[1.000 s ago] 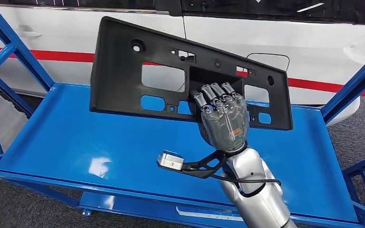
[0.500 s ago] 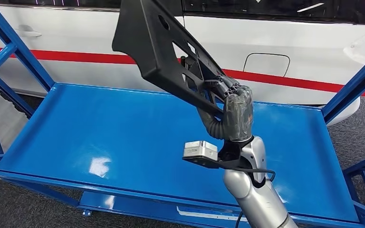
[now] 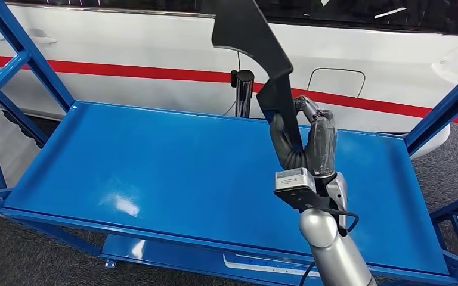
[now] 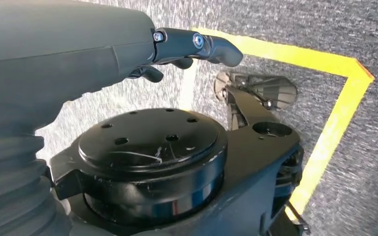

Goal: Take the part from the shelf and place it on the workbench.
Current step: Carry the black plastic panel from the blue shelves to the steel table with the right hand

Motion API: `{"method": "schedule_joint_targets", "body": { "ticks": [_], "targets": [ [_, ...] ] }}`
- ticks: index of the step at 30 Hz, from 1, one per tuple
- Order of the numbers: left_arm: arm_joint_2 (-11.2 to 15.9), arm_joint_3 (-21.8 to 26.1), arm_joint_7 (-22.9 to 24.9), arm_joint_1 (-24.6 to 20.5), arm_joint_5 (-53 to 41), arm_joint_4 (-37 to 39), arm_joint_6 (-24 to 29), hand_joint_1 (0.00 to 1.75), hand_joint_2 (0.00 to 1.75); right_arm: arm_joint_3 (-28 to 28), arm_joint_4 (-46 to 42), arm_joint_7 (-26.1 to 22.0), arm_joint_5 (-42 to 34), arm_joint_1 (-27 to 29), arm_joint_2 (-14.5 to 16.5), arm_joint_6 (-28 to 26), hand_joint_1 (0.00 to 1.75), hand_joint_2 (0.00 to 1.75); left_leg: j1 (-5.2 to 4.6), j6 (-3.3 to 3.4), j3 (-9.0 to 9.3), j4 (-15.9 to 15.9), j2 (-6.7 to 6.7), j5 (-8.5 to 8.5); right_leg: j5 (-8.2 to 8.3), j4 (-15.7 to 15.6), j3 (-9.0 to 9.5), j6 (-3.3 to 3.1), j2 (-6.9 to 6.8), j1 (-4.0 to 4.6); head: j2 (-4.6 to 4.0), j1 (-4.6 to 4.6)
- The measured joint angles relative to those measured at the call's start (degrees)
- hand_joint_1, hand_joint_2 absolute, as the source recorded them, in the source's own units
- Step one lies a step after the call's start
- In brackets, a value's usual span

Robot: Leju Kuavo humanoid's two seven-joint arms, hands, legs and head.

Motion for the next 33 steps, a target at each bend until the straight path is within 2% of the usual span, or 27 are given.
{"method": "schedule_joint_targets", "body": {
  "ticks": [1,3,4,5,7,8,10,11,13,14,15,16,17,19,20,21,23,24,25,26,27,28,29,30,31,32,33],
  "targets": [
    [0.0,0.28,0.03,-0.01,0.15,0.0,-0.23,0.0,1.75,-0.42,0.07,-0.25,-0.3,0.3,0.0,0.06,1.75,1.75,0.19,-0.22,0.04,0.1,-0.02,-0.1,1.01,-1.58,0.98,0.81,-0.12,-0.38,0.0,0.06],
    [0.04,0.66,0.15,-0.02,0.28,-0.01,-0.51,0.0,1.75,-1.18,0.14,-0.64,-0.61,0.66,0.01,0.09,1.75,1.75,0.57,-1.15,-0.06,0.68,-0.07,-0.65,3.55,-8.87,4.99,2.45,-0.59,-1.02,0.0,0.14],
    [0.08,0.77,0.24,-0.06,0.29,-0.01,-0.57,0.0,1.75,-1.48,0.17,-0.81,-0.67,0.78,0.04,0.09,1.75,1.75,0.62,-1.74,-0.3,1.18,-0.11,-1.01,4.25,-11.69,6.66,2.82,-0.66,-0.99,0.0,0.3],
    [0.12,0.89,0.34,-0.08,0.28,-0.01,-0.59,0.0,1.75,-1.74,0.21,-0.93,-0.71,0.91,0.07,0.09,1.75,1.75,0.52,-2.25,-0.59,1.73,-0.17,-1.34,4.28,-13.24,7.5,2.79,-0.66,-1.04,0.0,0.37],
    [0.17,1.16,0.67,-0.13,0.19,0.0,-0.69,0.0,1.75,-2.22,0.27,-1.13,-0.74,1.34,0.15,0.04,1.75,1.75,0.35,-2.87,-1.19,2.53,-0.29,-1.61,3.78,-13.18,7.35,2.05,-0.38,-0.9,0.0,0.25],
    [0.19,1.26,0.99,-0.12,0.03,0.0,-0.75,0.0,1.75,-2.44,0.27,-1.25,-0.72,1.56,0.15,-0.09,1.75,1.75,0.46,-3.11,-1.36,2.8,-0.35,-1.83,3.62,-13.15,7.05,1.68,-0.35,-1.08,0.0,0.05],
    [0.2,1.33,1.95,-0.14,-0.75,0.0,-0.95,0.0,1.75,-2.94,0.06,-1.69,-0.38,2.1,0.17,-0.69,1.75,1.75,0.8,-3.51,-2.31,4.85,-0.36,-3.63,3.68,-13.05,6.75,1.03,-0.34,-1.01,0.0,-0.14],
    [0.2,1.34,2.53,-0.15,-1.24,0.0,-1.05,0.0,1.75,-3.22,-0.23,-1.95,-0.03,2.53,0.18,-1.17,1.75,1.75,0.9,-3.65,-3.33,7.27,-0.35,-5.36,3.75,-13.09,6.66,0.69,-0.39,-0.92,0.0,-0.25],
    [0.22,1.32,3.58,-0.23,-2.35,-0.01,-1.33,0.0,1.75,-3.79,-1.17,-2.33,1.63,3.85,0.19,-2.36,1.75,1.75,0.82,-3.63,-6.69,14.88,-0.35,-9.4,3.99,-13.09,6.27,0.05,-0.57,-0.31,0.0,-0.32],
    [0.26,1.28,3.95,-0.32,-2.8,-0.01,-1.44,0.0,1.75,-4.02,-1.69,-2.42,2.92,4.58,0.19,-2.91,1.75,1.75,0.68,-3.43,-8.06,18.01,-0.36,-10.53,4.18,-13.09,5.99,-0.28,-0.63,0.09,0.0,-0.33],
    [0.3,1.24,4.17,-0.42,-3.2,-0.01,-1.49,0.0,1.75,-4.19,-2.21,-2.48,4.53,5.28,0.19,-3.38,1.75,1.75,0.45,-3.02,-8.7,19.62,-0.36,-10.67,4.43,-13.09,5.66,-0.68,-0.64,0.56,0.0,-0.32],
    [0.33,1.18,4.23,-0.52,-3.51,-0.01,-1.42,0.0,1.75,-4.3,-2.75,-2.52,6.32,5.83,0.19,-3.78,1.75,1.75,0.11,-2.33,-8.16,18.83,-0.37,-9.58,4.7,-13.1,5.35,-1.09,-0.58,1.08,0.0,-0.32],
    [0.35,1.13,4.18,-0.59,-3.71,-0.01,-1.27,0.0,1.75,-4.33,-3.26,-2.56,8.03,6.24,0.19,-4.15,1.75,1.75,-0.36,-1.35,-6.56,15.99,-0.39,-7.73,5.0,-13.12,5.09,-1.52,-0.45,1.59,0.0,-0.33],
    [0.6,1.04,3.81,-0.68,-4.04,-0.04,-0.76,0.0,1.75,-4.34,-4.18,-2.6,11.01,6.67,0.16,-4.92,1.75,1.75,-1.5,1.27,-2.59,8.59,-0.11,-5.04,5.67,-13.24,4.72,-2.22,-0.19,2.1,0.0,-0.02],
    [0.79,0.99,3.59,-0.73,-4.11,-0.07,-0.53,0.0,1.75,-4.34,-4.5,-2.59,11.92,6.76,0.15,-5.24,1.75,1.75,-2.01,2.16,-1.38,6.21,0.13,-4.28,6.03,-13.35,4.63,-2.32,-0.17,2.04,0.0,0.13],
    [0.92,0.93,3.36,-0.78,-4.16,-0.08,-0.29,0.0,1.75,-4.31,-4.74,-2.59,12.56,6.83,0.15,-5.48,1.75,1.75,-2.46,2.71,-0.91,4.96,0.37,-4.0,6.39,-13.47,4.56,-2.19,-0.26,1.76,0.0,0.25],
    [0.98,0.87,2.77,-0.83,-3.95,-0.07,0.11,0.0,1.75,-4.05,-4.95,-2.64,13.26,6.75,0.14,-5.72,1.75,1.75,-2.83,2.98,-1.19,3.94,0.52,-2.58,7.33,-14.01,4.45,-1.58,-0.52,1.52,0.0,0.1],
    [0.95,0.86,2.39,-0.88,-3.68,-0.05,0.33,0.0,1.75,-3.8,-4.95,-2.73,13.55,6.47,0.08,-5.81,1.75,1.75,-2.7,3.01,-1.4,2.99,0.52,-1.62,7.44,-14.14,4.21,-1.38,-0.57,1.57,0.0,-0.01],
    [0.97,0.89,2.0,-0.95,-3.32,-0.05,0.54,0.0,1.75,-3.46,-4.91,-2.81,13.82,5.93,0.0,-6.01,1.75,1.75,-2.43,3.08,-1.81,2.12,0.57,-0.52,6.76,-13.81,3.75,-1.39,-0.54,1.71,0.0,-0.02],
    [0.92,0.92,1.67,-1.03,-3.0,-0.05,0.74,0.0,1.75,-3.05,-4.81,-2.84,14.13,5.14,-0.09,-6.34,1.75,1.75,-2.09,2.93,-2.39,1.36,0.66,0.62,5.1,-12.53,3.11,-1.55,-0.5,1.75,0.0,0.03],
    [0.85,0.96,1.4,-1.11,-2.7,-0.06,0.92,0.0,1.75,-2.57,-4.64,-2.79,14.44,4.26,-0.19,-6.74,1.75,1.75,-1.84,2.46,-3.1,1.1,0.76,1.43,2.71,-10.18,2.35,-1.69,-0.45,1.51,0.0,0.08],
    [0.74,1.04,1.22,-1.16,-2.38,-0.07,1.15,0.0,1.75,-2.03,-4.41,-2.66,14.74,3.37,-0.25,-7.17,1.75,1.75,-1.66,2.1,-3.98,1.09,0.83,2.13,0.26,-6.8,1.54,-1.64,-0.44,1.15,0.0,0.15],
    [0.62,1.18,1.11,-1.17,-2.03,-0.06,1.44,0.0,1.75,-1.4,-4.07,-2.52,15.01,2.56,-0.3,-7.53,1.75,1.75,-1.42,1.5,-4.82,1.13,0.9,2.77,-1.37,-3.21,0.99,-1.22,-0.45,0.66,0.0,0.19],
    [0.51,1.42,1.08,-1.17,-1.57,-0.05,1.83,0.0,1.75,-0.69,-3.63,-2.44,15.22,1.8,-0.33,-7.77,1.75,1.75,-1.11,0.94,-5.51,1.19,0.96,3.39,-1.83,-0.5,0.89,-0.41,-0.46,0.18,0.0,0.18],
    [0.42,1.72,1.15,-1.16,-1.08,-0.03,2.19,0.0,1.75,0.09,-3.14,-2.4,15.41,1.02,-0.36,-7.94,1.75,1.75,-0.71,0.34,-6.25,1.27,1.04,4.01,-1.24,0.57,1.6,0.72,-0.48,-0.33,0.0,0.18],
    [0.33,2.05,1.29,-1.16,-0.61,-0.02,2.53,0.0,1.75,0.95,-2.62,-2.4,15.62,0.2,-0.36,-8.1,1.75,1.75,-0.24,-0.28,-6.94,1.49,1.12,4.55,0.11,-0.78,3.42,1.98,-0.52,-0.86,0.0,0.21],
    [0.26,2.38,1.46,-1.16,-0.2,-0.01,2.79,0.0,1.75,1.8,-2.12,-2.35,15.91,-0.58,-0.34,-8.24,1.75,1.75,0.17,-0.83,-7.58,1.89,1.19,4.94,1.33,-3.9,5.96,3.15,-0.59,-1.42,0.0,0.21]
  ]
}}
